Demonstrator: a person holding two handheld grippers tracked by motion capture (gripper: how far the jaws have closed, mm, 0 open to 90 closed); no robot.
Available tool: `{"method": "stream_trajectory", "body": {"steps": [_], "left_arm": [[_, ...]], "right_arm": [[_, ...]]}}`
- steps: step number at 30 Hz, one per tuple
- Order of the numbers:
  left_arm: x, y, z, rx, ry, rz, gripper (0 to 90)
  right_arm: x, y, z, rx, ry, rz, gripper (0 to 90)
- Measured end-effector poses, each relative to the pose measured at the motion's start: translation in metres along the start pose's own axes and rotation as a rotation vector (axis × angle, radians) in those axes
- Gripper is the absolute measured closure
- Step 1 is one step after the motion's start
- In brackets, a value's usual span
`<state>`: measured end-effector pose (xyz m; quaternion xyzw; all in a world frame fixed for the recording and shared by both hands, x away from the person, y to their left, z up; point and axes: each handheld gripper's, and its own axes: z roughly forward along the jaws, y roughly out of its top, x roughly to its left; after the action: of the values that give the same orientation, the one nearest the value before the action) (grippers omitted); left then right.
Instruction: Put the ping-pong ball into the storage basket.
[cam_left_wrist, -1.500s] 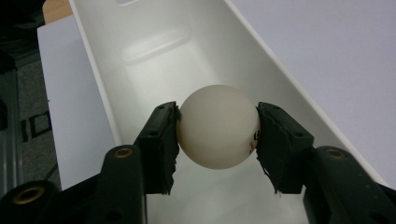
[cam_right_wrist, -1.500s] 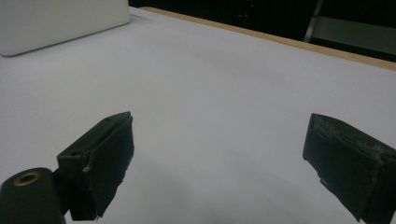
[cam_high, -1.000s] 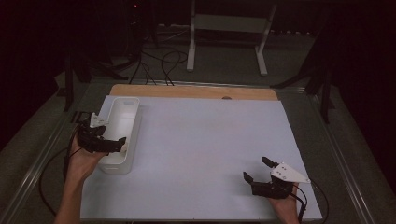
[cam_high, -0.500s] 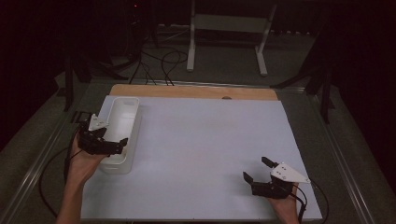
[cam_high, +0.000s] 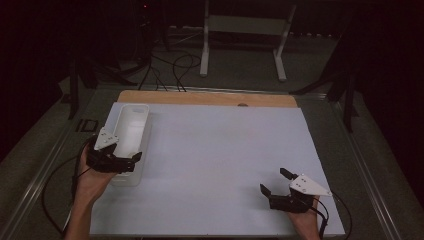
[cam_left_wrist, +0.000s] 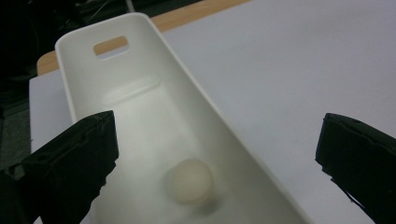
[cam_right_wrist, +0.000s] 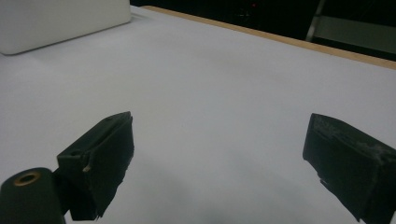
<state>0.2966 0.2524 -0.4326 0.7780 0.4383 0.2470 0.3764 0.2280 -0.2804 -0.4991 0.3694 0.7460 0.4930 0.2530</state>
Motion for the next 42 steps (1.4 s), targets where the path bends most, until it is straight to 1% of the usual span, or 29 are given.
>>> {"method": "stream_trajectory", "body": {"steps": [6, 9, 10, 11, 12, 13, 15, 20, 22, 28, 32, 33, 34, 36, 38, 41, 42], "left_arm": [[-0.007, -0.006, -0.003, -0.026, -0.012, 0.009, 0.0], [-0.009, -0.009, -0.004, -0.038, -0.017, 0.009, 0.0], [-0.01, -0.013, -0.005, -0.051, -0.021, 0.004, 0.0], [-0.01, -0.013, -0.005, -0.051, -0.021, 0.004, 0.0], [-0.012, -0.016, -0.005, -0.057, -0.027, 0.001, 0.0], [-0.012, -0.016, -0.005, -0.057, -0.027, 0.001, 0.0], [-0.015, -0.021, -0.006, -0.067, -0.029, 0.007, 0.0], [-0.021, -0.03, -0.009, -0.105, -0.049, 0.017, 0.0], [-0.024, -0.033, -0.01, -0.119, -0.05, 0.025, 0.0], [-0.032, -0.043, -0.011, -0.167, -0.065, 0.028, 0.0], [-0.034, -0.05, -0.012, -0.185, -0.085, 0.028, 0.0], [-0.034, -0.05, -0.012, -0.185, -0.085, 0.028, 0.0], [-0.035, -0.054, -0.012, -0.193, -0.086, 0.03, 0.0], [-0.036, -0.055, -0.012, -0.202, -0.087, 0.029, 0.0], [-0.037, -0.06, -0.013, -0.221, -0.088, 0.02, 0.0], [-0.036, -0.065, -0.014, -0.241, -0.097, -0.004, 0.0], [-0.035, -0.067, -0.014, -0.242, -0.094, -0.009, 0.0]], "right_arm": [[0.0, 0.0, 0.0, -0.001, 0.0, 0.001, 8.6], [0.0, 0.0, 0.0, 0.0, 0.001, -0.001, 8.6], [0.0, 0.0, 0.0, -0.001, 0.001, -0.001, 8.6], [0.0, 0.0, 0.0, -0.001, 0.001, 0.0, 8.6], [0.0, 0.0, 0.0, -0.002, 0.001, 0.0, 8.6], [0.0, 0.0, 0.0, -0.001, 0.001, 0.001, 8.6], [0.0, 0.0, 0.0, -0.001, 0.0, 0.0, 8.6], [0.001, 0.0, 0.0, -0.001, 0.002, 0.0, 8.6], [0.001, 0.0, 0.0, -0.002, 0.003, 0.0, 8.6], [0.001, 0.0, 0.001, -0.002, 0.004, -0.001, 8.6], [0.002, 0.0, 0.001, -0.004, 0.007, 0.0, 8.6], [0.002, 0.0, 0.001, -0.004, 0.007, -0.001, 8.6], [0.002, 0.0, 0.001, -0.005, 0.008, 0.001, 8.6], [0.003, 0.0, 0.001, -0.009, 0.012, 0.006, 8.6], [0.003, 0.0, 0.001, -0.011, 0.019, 0.008, 8.6], [0.003, 0.001, 0.001, -0.013, 0.027, 0.01, 8.6], [0.004, 0.001, 0.001, -0.015, 0.029, 0.008, 8.6]]}}
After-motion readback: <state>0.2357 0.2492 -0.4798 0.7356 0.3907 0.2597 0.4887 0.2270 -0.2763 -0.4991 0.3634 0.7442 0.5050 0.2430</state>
